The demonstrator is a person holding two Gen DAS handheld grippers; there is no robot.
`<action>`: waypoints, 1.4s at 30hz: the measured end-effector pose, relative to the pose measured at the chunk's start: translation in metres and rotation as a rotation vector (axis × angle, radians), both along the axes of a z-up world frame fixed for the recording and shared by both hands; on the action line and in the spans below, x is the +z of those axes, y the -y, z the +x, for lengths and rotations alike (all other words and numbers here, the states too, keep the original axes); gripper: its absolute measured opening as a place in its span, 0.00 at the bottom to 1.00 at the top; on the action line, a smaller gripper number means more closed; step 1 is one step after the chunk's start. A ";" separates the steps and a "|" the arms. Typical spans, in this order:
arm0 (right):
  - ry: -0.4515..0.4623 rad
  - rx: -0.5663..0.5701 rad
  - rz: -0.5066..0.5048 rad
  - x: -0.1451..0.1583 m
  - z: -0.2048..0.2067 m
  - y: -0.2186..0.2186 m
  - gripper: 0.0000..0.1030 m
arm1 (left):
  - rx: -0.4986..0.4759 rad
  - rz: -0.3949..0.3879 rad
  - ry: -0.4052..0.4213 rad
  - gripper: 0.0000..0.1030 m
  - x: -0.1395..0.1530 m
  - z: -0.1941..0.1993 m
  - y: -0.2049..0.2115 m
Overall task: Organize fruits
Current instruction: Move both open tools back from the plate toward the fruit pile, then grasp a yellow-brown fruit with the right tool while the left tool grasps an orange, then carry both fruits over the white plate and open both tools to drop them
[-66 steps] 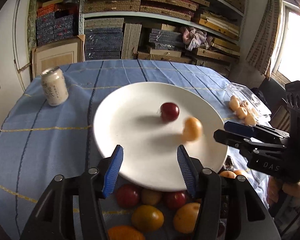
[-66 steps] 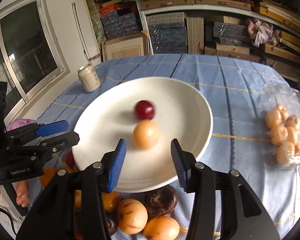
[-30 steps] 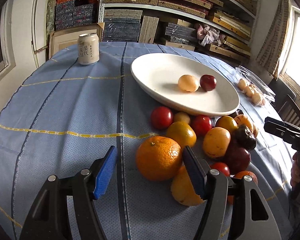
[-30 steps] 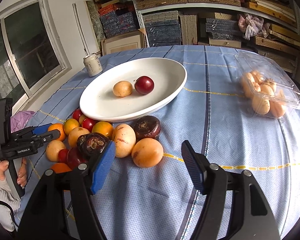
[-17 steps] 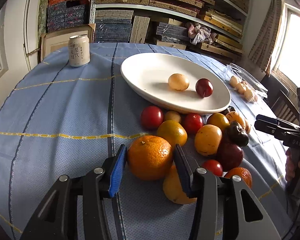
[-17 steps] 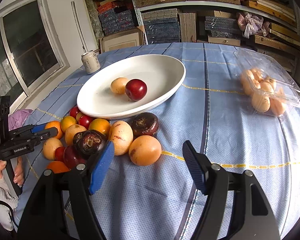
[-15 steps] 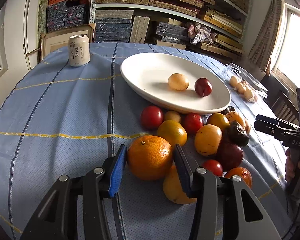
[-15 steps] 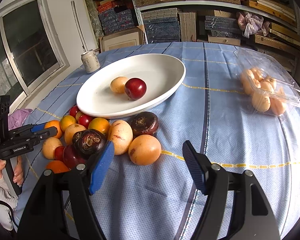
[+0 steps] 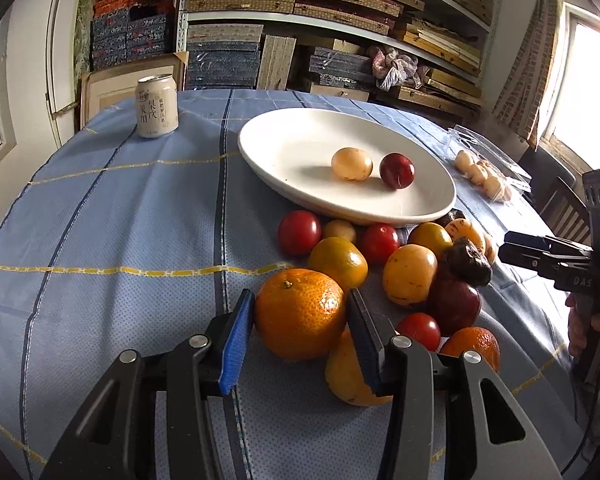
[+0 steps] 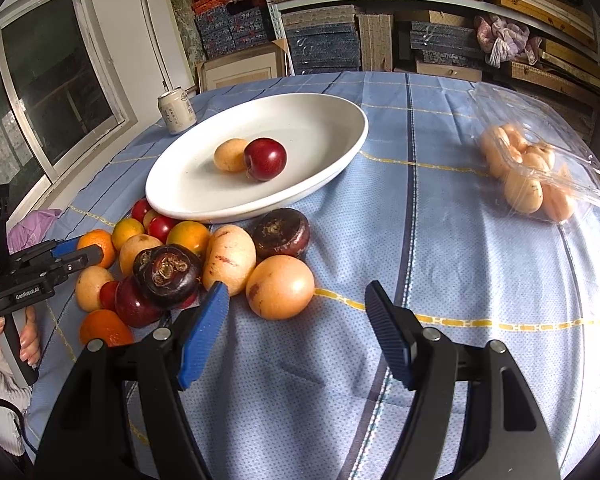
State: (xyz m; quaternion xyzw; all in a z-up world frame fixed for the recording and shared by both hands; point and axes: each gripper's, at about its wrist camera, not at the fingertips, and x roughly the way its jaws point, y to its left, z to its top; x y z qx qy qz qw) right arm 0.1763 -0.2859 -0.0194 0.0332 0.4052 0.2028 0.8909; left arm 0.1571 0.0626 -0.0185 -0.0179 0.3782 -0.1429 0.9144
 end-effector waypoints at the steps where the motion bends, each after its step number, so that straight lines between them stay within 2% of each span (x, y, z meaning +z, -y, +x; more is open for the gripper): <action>1: -0.001 -0.003 -0.001 0.000 0.000 0.001 0.67 | 0.001 0.000 0.000 0.46 0.000 -0.001 -0.001; 4: -0.004 0.000 -0.002 -0.001 0.001 0.002 0.67 | 0.028 0.048 0.015 0.46 0.002 -0.004 -0.005; 10: -0.008 0.047 -0.053 -0.005 -0.003 -0.011 0.64 | 0.134 -0.011 0.022 0.46 0.009 -0.003 -0.032; 13: 0.010 0.068 -0.112 -0.007 -0.006 -0.022 0.56 | 0.129 -0.012 0.019 0.46 0.010 -0.003 -0.031; 15: 0.009 0.073 -0.145 -0.010 -0.004 -0.026 0.46 | 0.121 -0.011 0.020 0.46 0.010 -0.004 -0.028; 23: 0.007 0.088 -0.187 -0.013 0.009 -0.035 0.45 | 0.100 -0.012 0.013 0.46 0.008 -0.004 -0.022; 28: -0.016 0.097 -0.178 -0.017 0.021 -0.037 0.43 | 0.098 -0.010 0.008 0.46 0.005 -0.003 -0.020; 30: -0.014 0.103 -0.177 -0.017 0.022 -0.038 0.40 | 0.097 -0.011 0.007 0.46 0.005 -0.003 -0.020; 36: -0.013 0.111 -0.151 -0.015 0.015 -0.028 0.39 | 0.106 -0.014 0.015 0.46 0.005 -0.002 -0.021; 39: 0.026 0.049 -0.086 0.003 0.009 -0.006 0.39 | 0.122 -0.024 0.017 0.46 0.012 0.003 -0.020; 42: 0.091 -0.010 -0.028 0.030 0.011 0.008 0.39 | 0.107 0.006 0.034 0.46 0.026 0.014 -0.010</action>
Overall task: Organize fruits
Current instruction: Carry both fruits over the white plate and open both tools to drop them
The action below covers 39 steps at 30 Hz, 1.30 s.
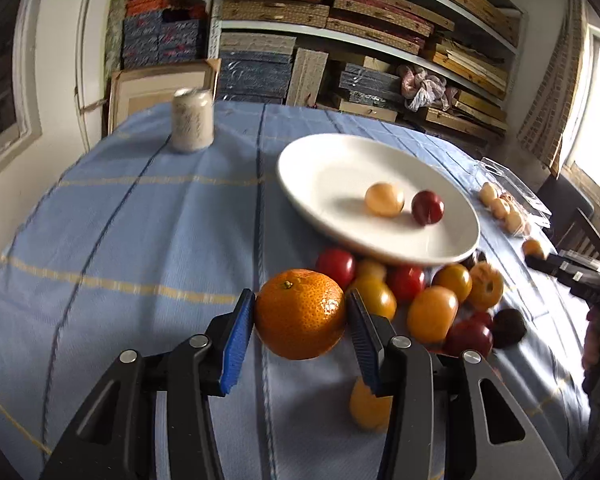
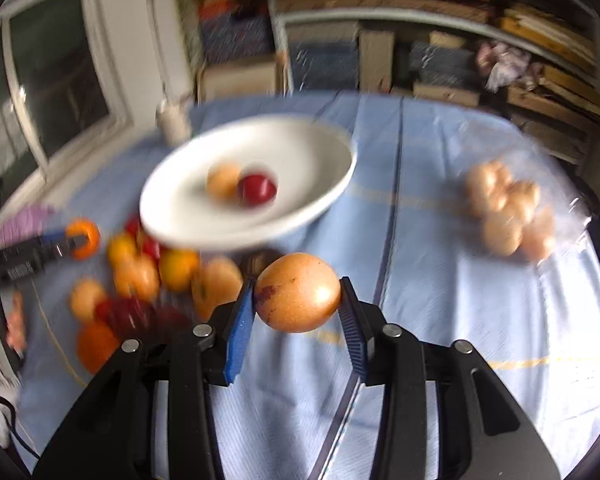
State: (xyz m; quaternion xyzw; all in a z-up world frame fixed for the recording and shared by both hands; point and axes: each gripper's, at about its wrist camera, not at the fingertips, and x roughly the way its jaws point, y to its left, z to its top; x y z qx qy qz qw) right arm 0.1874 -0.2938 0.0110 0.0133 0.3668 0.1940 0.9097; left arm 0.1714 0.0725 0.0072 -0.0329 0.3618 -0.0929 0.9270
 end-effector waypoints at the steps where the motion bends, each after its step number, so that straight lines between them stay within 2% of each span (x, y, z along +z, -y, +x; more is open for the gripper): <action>1: 0.016 -0.005 0.012 0.009 0.002 -0.001 0.39 | -0.006 0.011 0.006 0.46 0.005 0.005 0.004; 3: 0.028 0.002 0.024 0.024 0.015 -0.007 0.39 | -0.025 0.023 0.015 0.46 0.014 0.019 0.016; 6: 0.016 0.019 0.036 0.029 0.041 -0.025 0.39 | -0.044 0.021 0.011 0.46 0.019 0.044 0.032; 9: -0.017 0.048 0.057 0.018 0.064 -0.047 0.39 | -0.052 0.004 -0.002 0.46 0.016 0.068 0.043; 13: -0.049 0.083 0.005 0.002 0.081 -0.071 0.39 | -0.046 0.029 -0.016 0.46 0.006 0.092 0.052; 18: -0.075 0.107 -0.021 -0.011 0.085 -0.079 0.39 | -0.043 -0.011 -0.049 0.46 -0.005 0.109 0.048; 21: -0.092 0.108 -0.003 -0.014 0.086 -0.078 0.40 | -0.053 -0.011 -0.060 0.46 -0.009 0.111 0.048; 23: -0.091 0.106 -0.003 -0.014 0.084 -0.077 0.45 | -0.046 -0.018 -0.040 0.46 -0.006 0.109 0.046; 26: -0.090 0.110 0.015 -0.011 0.081 -0.075 0.45 | -0.039 -0.024 -0.018 0.49 0.001 0.105 0.042; 31: -0.018 0.124 0.046 0.017 0.062 -0.071 0.46 | -0.030 -0.032 0.025 0.50 0.019 0.089 0.031; 32: -0.003 0.129 0.054 0.025 0.057 -0.070 0.48 | -0.025 -0.042 0.034 0.51 0.025 0.083 0.028; 34: 0.041 0.144 0.072 0.042 0.039 -0.068 0.61 | -0.014 -0.050 0.044 0.61 0.032 0.070 0.023; 35: 0.070 0.148 0.074 0.050 0.026 -0.066 0.72 | -0.011 -0.042 0.046 0.62 0.033 0.061 0.021; 36: 0.087 0.147 0.069 0.054 0.019 -0.065 0.76 | -0.015 -0.023 0.044 0.64 0.033 0.052 0.021; 39: 0.108 0.152 0.045 0.056 -0.007 -0.064 0.78 | -0.025 0.051 0.044 0.69 0.026 0.020 0.021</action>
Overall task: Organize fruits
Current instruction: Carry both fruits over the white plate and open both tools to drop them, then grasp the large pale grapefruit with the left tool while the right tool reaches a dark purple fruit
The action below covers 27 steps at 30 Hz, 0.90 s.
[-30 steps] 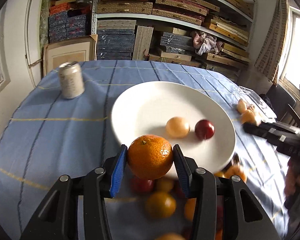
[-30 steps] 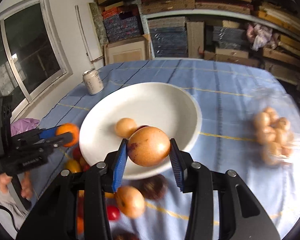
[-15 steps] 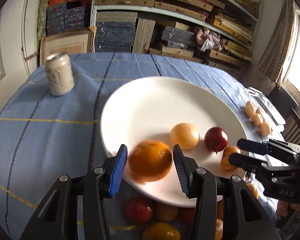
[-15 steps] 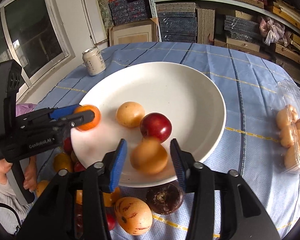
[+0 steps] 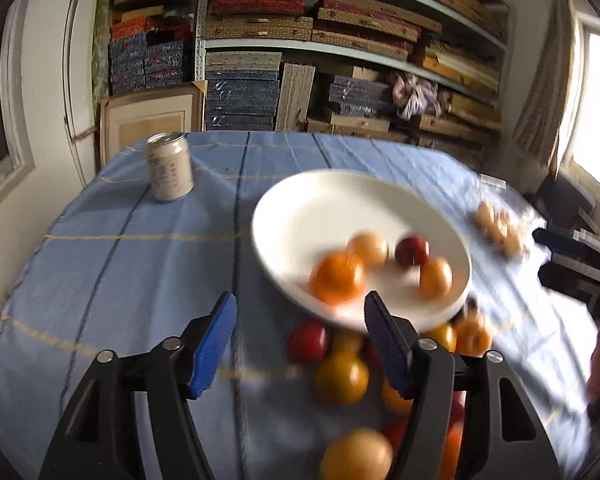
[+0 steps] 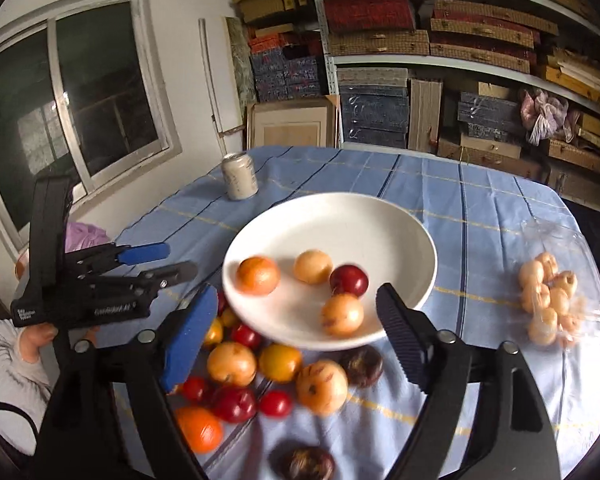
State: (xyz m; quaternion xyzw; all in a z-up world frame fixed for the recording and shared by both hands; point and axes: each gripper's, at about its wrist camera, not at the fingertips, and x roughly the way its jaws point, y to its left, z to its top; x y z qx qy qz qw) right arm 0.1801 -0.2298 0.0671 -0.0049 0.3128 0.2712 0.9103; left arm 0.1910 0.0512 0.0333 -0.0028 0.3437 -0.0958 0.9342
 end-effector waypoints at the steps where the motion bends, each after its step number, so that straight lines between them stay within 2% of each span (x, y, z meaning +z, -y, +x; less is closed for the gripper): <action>1: 0.002 0.000 -0.003 -0.002 -0.007 0.001 0.78 | -0.002 0.015 -0.002 0.71 -0.003 -0.010 0.000; 3: 0.006 -0.013 0.011 -0.012 -0.024 0.009 0.84 | -0.021 0.044 -0.013 0.71 -0.013 -0.032 0.003; 6: -0.021 -0.031 0.032 -0.032 -0.045 0.025 0.85 | -0.054 0.064 -0.022 0.71 -0.025 -0.058 0.004; 10: -0.076 -0.049 0.020 -0.054 -0.055 0.042 0.85 | -0.065 0.054 -0.013 0.71 -0.037 -0.078 0.000; 12: -0.088 -0.062 0.021 -0.057 -0.054 0.046 0.85 | -0.076 0.039 -0.010 0.71 -0.042 -0.079 0.000; 18: -0.098 -0.056 0.012 -0.058 -0.054 0.042 0.85 | -0.119 0.060 -0.028 0.71 -0.048 -0.075 0.011; 21: -0.096 -0.052 -0.003 -0.058 -0.053 0.038 0.85 | -0.136 0.055 -0.041 0.80 -0.050 -0.073 0.015; 27: -0.094 -0.059 -0.026 -0.059 -0.053 0.035 0.88 | -0.156 0.066 -0.106 0.80 -0.059 -0.065 0.024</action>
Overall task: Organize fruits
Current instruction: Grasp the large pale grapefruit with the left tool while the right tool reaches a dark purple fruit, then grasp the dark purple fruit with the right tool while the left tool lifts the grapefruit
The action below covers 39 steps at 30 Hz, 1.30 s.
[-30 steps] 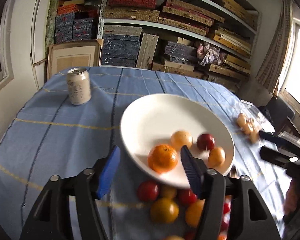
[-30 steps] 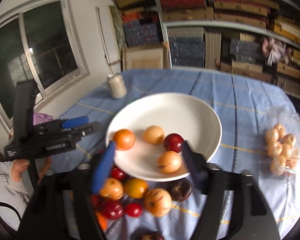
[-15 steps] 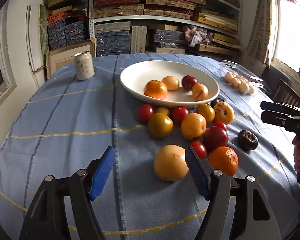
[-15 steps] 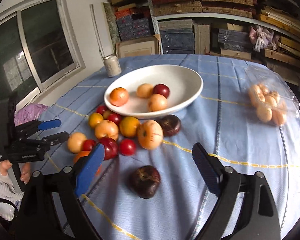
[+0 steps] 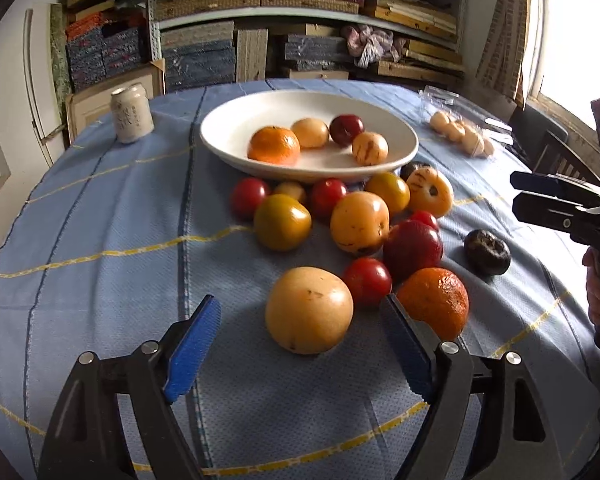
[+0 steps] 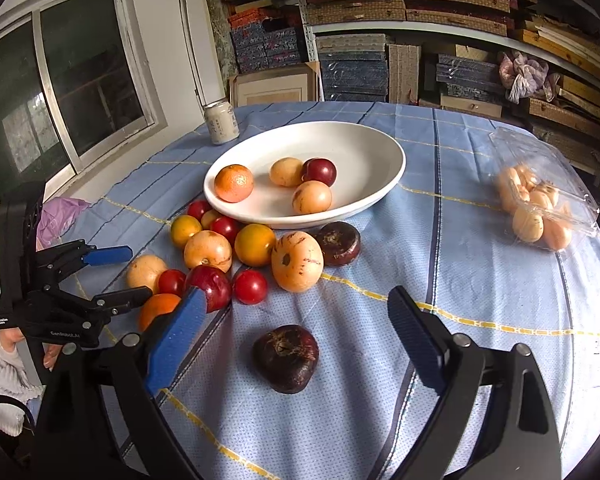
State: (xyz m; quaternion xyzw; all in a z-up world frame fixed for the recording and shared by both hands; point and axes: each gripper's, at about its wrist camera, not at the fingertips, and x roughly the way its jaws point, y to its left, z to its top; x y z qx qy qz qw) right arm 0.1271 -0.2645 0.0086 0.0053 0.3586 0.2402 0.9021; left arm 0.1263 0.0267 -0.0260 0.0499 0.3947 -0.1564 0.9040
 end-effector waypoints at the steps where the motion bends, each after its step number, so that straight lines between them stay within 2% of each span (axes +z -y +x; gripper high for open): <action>1: -0.002 -0.001 -0.001 0.000 0.000 0.000 0.88 | -0.002 0.002 -0.008 0.80 -0.001 0.001 0.001; 4: -0.005 -0.004 -0.002 0.000 0.002 0.000 0.88 | 0.015 -0.002 -0.021 0.80 -0.004 0.004 -0.003; 6: -0.002 -0.007 -0.001 0.001 0.002 0.001 0.89 | 0.047 -0.023 -0.018 0.74 -0.003 0.005 -0.010; 9: 0.002 -0.011 -0.001 0.002 0.001 0.002 0.91 | 0.069 -0.037 -0.025 0.74 -0.003 0.008 -0.017; 14: 0.003 -0.011 0.000 0.003 0.001 0.003 0.91 | 0.091 0.042 0.031 0.73 0.002 0.004 -0.014; 15: 0.002 -0.010 0.000 0.002 0.001 0.003 0.91 | 0.081 0.040 0.031 0.67 0.003 0.004 -0.014; 16: 0.002 -0.009 -0.001 0.002 0.001 0.002 0.91 | 0.065 0.033 0.026 0.54 0.002 0.005 -0.012; 18: 0.001 -0.004 -0.008 0.002 0.000 0.002 0.91 | 0.031 0.037 0.002 0.44 -0.001 0.006 -0.008; 21: 0.003 0.007 -0.020 0.002 -0.001 -0.001 0.91 | 0.017 0.046 0.000 0.44 -0.002 0.006 -0.004; 28: 0.014 0.035 -0.067 0.000 -0.006 -0.010 0.91 | 0.010 0.006 -0.049 0.44 -0.007 0.014 -0.008; 29: 0.013 0.044 -0.088 -0.002 -0.006 -0.013 0.88 | 0.019 0.004 -0.048 0.44 -0.007 0.014 -0.011; 33: -0.016 0.099 -0.176 -0.013 -0.007 -0.022 0.54 | 0.068 -0.025 -0.024 0.44 -0.003 0.011 -0.022; 35: -0.029 0.114 -0.207 -0.019 -0.007 -0.025 0.51 | 0.084 -0.035 -0.023 0.44 -0.002 0.011 -0.027; 39: -0.032 0.151 -0.252 -0.027 -0.009 -0.033 0.51 | 0.081 -0.045 -0.027 0.44 -0.002 0.012 -0.028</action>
